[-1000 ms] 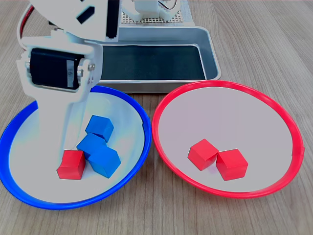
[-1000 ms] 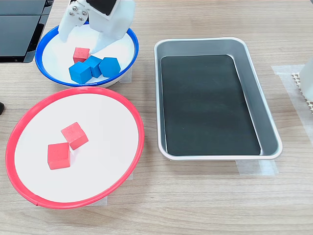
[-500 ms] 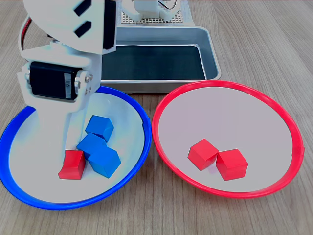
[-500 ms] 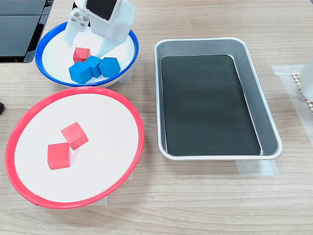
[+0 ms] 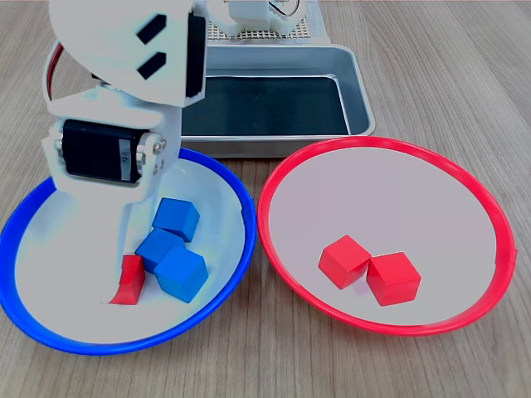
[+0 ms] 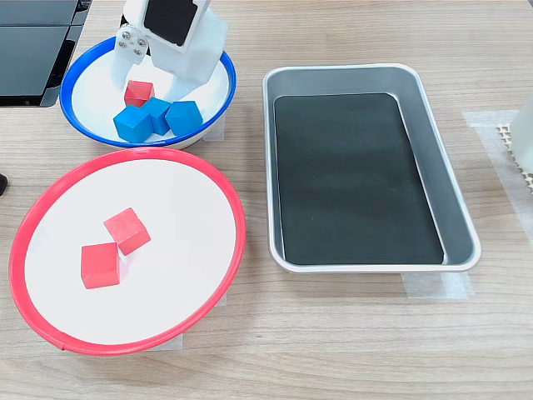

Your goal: Relocate any red block in the blue dish to the red dish, correcting any misplacement.

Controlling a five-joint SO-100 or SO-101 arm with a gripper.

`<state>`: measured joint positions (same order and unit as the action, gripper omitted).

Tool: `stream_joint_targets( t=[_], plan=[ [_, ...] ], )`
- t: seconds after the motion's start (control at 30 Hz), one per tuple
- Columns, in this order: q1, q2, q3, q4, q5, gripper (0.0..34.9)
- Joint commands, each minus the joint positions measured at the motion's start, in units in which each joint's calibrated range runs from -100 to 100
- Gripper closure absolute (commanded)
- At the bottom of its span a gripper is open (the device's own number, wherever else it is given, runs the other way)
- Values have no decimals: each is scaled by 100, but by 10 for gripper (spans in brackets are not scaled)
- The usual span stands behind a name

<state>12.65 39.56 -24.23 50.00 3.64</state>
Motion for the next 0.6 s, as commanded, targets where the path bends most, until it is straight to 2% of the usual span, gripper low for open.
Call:
stream_joint_targets(
  t=[0.0,0.2,0.23,0.47,0.57],
  plan=[
    [-84,-3,-285,-10,-54,223],
    [-94,91,-376,-68,-132,262],
    [-65,91,-386,-101,-156,280],
    [-37,40,-376,-192,-195,298],
    [-37,-20,-358,-250,-195,317]
  ],
)
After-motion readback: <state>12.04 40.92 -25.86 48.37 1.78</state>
